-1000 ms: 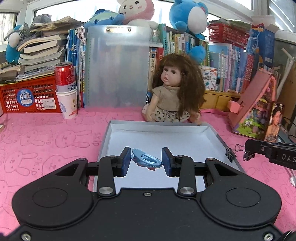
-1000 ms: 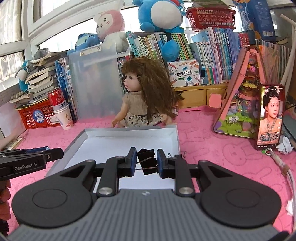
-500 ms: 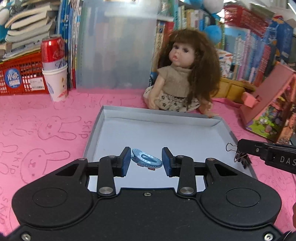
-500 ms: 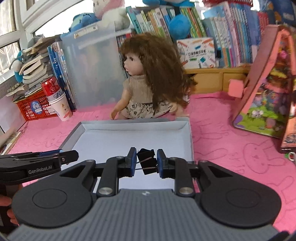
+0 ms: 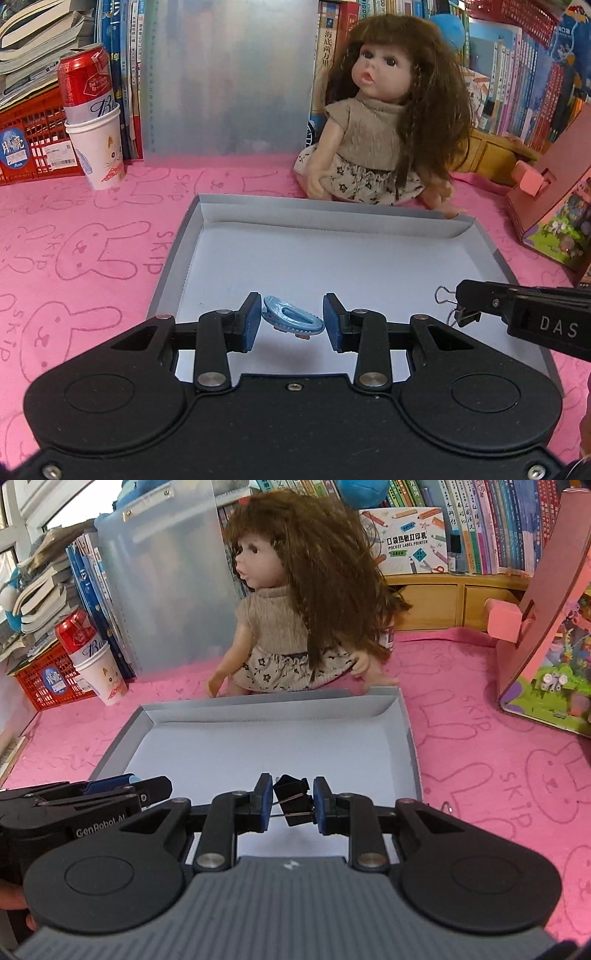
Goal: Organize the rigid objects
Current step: 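Carry the binder clip and blue hair clip over the white box tray with both grippers, then open both grippers to drop the clips into the white box tray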
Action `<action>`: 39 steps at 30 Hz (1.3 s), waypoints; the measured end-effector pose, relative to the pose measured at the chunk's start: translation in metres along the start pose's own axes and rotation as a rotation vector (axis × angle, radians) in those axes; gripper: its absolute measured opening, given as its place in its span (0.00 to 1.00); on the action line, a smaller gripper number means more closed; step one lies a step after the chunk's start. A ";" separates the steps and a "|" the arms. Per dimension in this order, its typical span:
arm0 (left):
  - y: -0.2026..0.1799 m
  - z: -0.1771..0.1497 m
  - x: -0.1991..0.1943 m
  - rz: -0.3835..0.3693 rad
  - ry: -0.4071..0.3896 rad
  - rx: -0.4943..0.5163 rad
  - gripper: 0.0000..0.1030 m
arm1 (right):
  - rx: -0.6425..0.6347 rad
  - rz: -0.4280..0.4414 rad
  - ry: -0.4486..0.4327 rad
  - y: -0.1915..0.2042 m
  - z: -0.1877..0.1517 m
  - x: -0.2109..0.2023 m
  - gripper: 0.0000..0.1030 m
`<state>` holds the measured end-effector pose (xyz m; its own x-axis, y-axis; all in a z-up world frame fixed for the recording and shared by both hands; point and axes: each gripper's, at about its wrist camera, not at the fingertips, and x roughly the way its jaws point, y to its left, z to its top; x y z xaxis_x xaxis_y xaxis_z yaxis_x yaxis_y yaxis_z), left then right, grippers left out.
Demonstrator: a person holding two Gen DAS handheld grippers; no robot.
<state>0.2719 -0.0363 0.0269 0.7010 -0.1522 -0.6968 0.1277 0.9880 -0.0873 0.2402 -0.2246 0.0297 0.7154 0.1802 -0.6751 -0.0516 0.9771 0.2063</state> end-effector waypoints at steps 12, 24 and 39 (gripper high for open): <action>-0.001 -0.004 0.006 -0.001 0.012 -0.003 0.34 | 0.002 -0.014 0.018 -0.001 -0.002 0.013 0.28; -0.001 -0.006 0.011 0.001 0.031 -0.010 0.34 | -0.011 -0.019 0.016 0.001 -0.003 0.013 0.30; 0.000 -0.006 0.014 0.000 0.030 -0.021 0.39 | -0.049 -0.026 0.019 0.008 0.001 0.014 0.32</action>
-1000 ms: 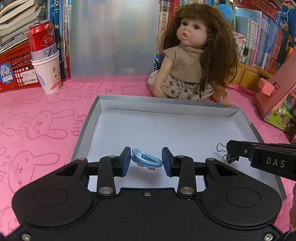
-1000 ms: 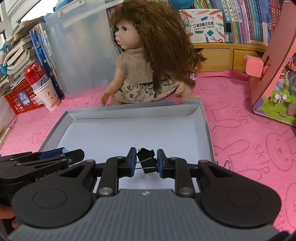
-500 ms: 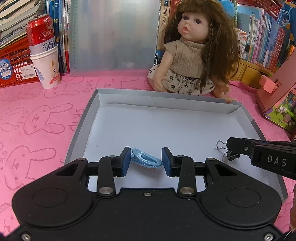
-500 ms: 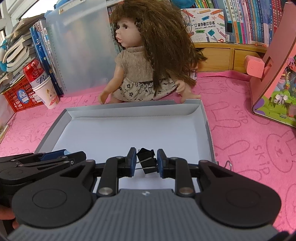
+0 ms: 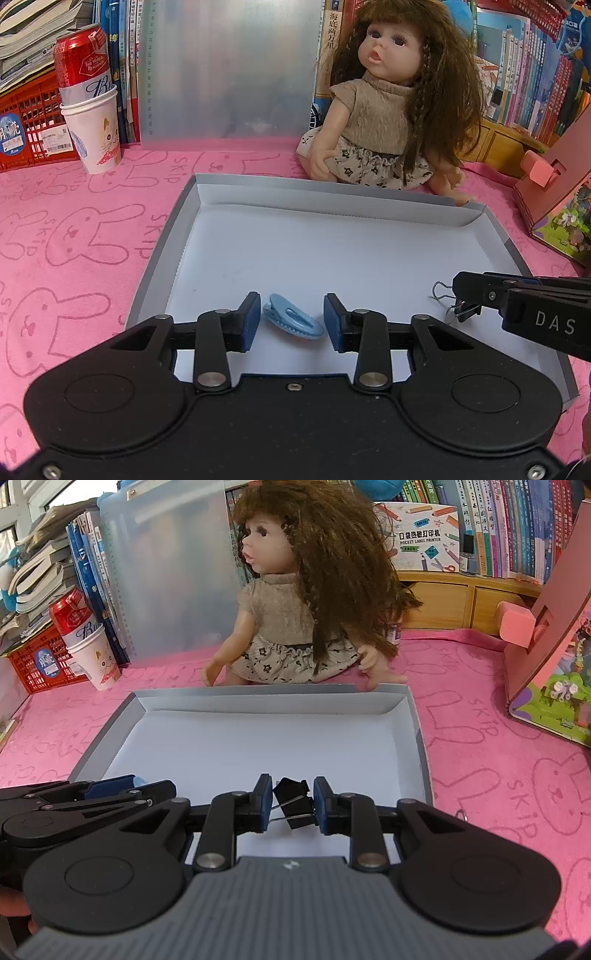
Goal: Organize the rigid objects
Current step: 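Open both grippers to drop the clips into the white box tray, then move both grippers back toward the remaining objects on the tablecloth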
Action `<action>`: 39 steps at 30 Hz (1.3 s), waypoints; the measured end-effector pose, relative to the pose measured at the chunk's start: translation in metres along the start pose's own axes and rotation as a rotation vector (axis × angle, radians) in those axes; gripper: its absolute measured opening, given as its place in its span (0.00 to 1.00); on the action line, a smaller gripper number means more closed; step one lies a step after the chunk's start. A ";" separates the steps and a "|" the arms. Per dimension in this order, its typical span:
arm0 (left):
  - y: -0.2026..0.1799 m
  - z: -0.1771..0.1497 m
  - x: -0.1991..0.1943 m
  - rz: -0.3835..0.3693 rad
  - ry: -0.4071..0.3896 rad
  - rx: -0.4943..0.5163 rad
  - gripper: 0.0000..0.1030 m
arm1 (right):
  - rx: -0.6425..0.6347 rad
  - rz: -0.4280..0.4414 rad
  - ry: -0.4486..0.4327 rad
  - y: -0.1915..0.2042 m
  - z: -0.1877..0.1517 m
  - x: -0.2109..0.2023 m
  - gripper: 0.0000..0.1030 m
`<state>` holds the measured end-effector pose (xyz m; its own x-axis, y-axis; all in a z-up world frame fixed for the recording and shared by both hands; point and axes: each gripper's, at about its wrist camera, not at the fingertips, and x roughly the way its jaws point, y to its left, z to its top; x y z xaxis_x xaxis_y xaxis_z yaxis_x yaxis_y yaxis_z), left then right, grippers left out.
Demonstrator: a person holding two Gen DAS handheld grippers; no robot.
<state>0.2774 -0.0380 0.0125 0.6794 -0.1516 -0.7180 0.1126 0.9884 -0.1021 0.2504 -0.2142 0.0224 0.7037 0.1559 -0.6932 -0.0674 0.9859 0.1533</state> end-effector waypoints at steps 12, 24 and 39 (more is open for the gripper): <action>0.000 -0.001 -0.016 -0.029 -0.015 -0.004 0.72 | -0.001 0.013 -0.031 0.000 -0.002 -0.013 0.62; 0.002 -0.015 -0.051 -0.049 -0.059 0.034 0.76 | -0.093 0.000 -0.123 0.007 -0.015 -0.048 0.84; 0.002 -0.043 -0.099 -0.093 -0.113 0.086 0.80 | -0.119 0.002 -0.202 0.008 -0.036 -0.086 0.92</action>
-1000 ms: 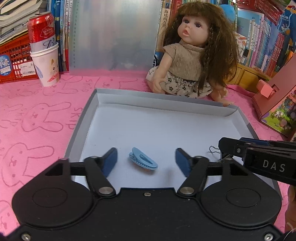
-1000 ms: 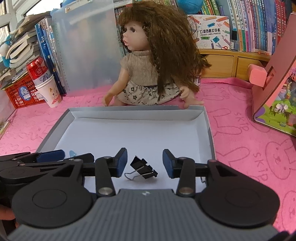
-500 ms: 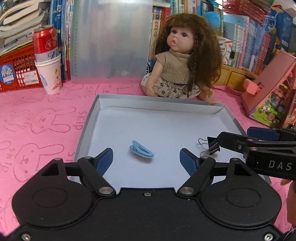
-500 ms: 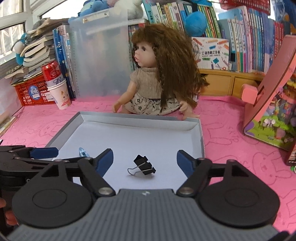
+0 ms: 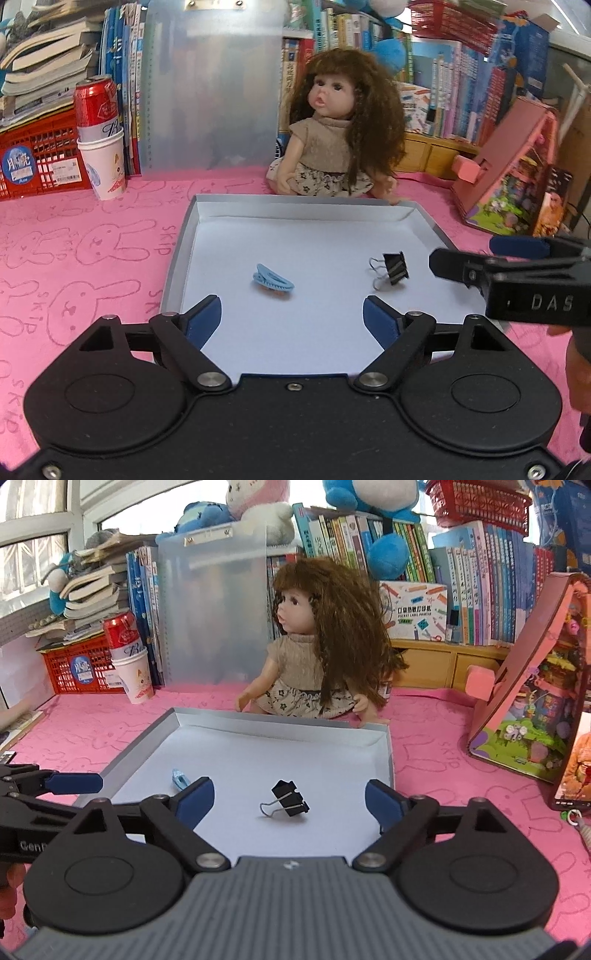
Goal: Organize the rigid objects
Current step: 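Move both grippers back toward the remaining objects on the tablecloth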
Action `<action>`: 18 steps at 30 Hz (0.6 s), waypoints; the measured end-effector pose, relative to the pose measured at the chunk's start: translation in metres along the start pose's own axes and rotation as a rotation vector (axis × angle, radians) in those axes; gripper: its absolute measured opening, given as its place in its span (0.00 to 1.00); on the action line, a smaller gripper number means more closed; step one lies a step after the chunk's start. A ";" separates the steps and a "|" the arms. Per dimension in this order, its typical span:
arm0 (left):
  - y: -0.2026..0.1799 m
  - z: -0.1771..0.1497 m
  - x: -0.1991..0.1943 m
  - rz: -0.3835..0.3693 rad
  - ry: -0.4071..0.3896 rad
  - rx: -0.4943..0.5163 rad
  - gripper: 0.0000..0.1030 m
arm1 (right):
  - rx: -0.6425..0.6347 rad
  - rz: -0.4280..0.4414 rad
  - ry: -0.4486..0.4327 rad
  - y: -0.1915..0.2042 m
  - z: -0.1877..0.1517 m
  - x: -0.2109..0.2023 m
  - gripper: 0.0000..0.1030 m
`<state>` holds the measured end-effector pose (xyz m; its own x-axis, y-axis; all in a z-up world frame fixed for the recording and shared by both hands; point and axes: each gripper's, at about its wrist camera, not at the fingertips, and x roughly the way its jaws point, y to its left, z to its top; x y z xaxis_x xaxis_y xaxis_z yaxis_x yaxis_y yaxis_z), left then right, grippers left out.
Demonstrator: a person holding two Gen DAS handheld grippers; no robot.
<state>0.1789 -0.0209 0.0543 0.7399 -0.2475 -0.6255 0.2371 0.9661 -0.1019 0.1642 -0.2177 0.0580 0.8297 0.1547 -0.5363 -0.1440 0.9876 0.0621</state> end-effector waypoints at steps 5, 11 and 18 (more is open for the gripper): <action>-0.004 -0.009 -0.014 -0.030 -0.009 -0.002 0.81 | -0.005 0.005 -0.034 0.002 -0.004 -0.016 0.95; -0.008 -0.021 -0.031 -0.040 -0.028 0.026 0.81 | -0.003 0.008 -0.071 0.002 -0.012 -0.035 0.98; -0.006 -0.036 -0.050 -0.049 -0.038 0.018 0.81 | 0.006 0.009 -0.092 0.002 -0.024 -0.051 0.99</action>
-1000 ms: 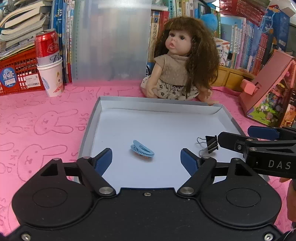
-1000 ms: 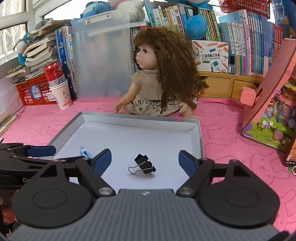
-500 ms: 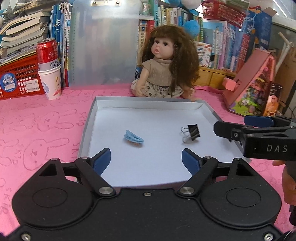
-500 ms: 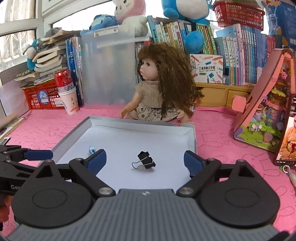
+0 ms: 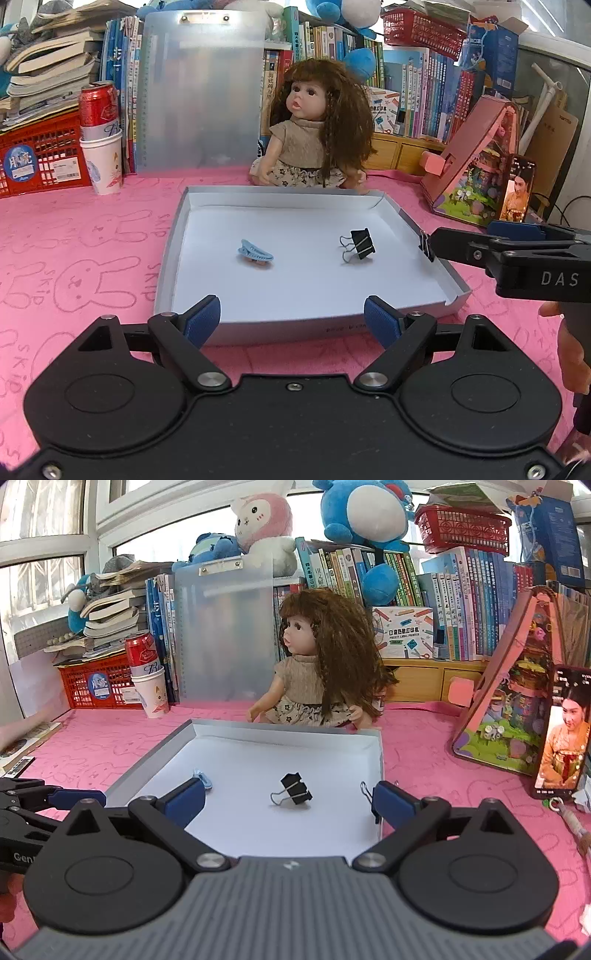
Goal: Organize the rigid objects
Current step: 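Move both grippers back toward the remaining objects on the tablecloth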
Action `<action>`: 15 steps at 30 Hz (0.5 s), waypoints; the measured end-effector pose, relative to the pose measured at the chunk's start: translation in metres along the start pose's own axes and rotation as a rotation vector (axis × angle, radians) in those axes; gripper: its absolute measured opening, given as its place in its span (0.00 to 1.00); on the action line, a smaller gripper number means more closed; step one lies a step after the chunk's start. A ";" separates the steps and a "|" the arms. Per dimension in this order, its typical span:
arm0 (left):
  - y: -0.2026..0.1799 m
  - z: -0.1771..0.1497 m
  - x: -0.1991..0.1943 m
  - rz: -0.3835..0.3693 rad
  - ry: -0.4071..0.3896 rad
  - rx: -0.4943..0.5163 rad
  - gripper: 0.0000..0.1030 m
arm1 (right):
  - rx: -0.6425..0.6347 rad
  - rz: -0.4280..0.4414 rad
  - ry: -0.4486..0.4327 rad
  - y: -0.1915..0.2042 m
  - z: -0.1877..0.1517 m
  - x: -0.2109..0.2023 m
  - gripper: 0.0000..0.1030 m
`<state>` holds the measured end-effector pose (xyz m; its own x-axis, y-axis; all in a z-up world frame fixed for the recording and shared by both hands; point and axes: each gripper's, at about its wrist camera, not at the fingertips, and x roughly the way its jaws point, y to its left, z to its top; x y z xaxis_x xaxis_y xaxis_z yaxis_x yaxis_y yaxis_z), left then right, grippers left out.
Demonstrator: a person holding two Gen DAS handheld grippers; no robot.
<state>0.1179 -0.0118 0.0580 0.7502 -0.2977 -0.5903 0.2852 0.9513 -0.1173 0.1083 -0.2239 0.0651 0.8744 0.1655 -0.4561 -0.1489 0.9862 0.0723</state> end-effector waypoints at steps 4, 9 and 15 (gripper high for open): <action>-0.002 -0.010 -0.011 0.002 -0.014 0.012 0.82 | -0.006 -0.005 -0.014 0.003 -0.007 -0.010 0.99; -0.001 -0.022 -0.021 -0.012 -0.027 -0.002 0.82 | -0.032 -0.016 -0.034 0.010 -0.017 -0.020 1.00; -0.002 -0.037 -0.029 -0.022 -0.029 0.005 0.82 | -0.029 -0.022 -0.046 0.014 -0.033 -0.029 1.00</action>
<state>0.0739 -0.0017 0.0461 0.7604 -0.3210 -0.5646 0.3049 0.9440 -0.1260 0.0657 -0.2149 0.0502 0.8979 0.1448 -0.4157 -0.1423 0.9891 0.0371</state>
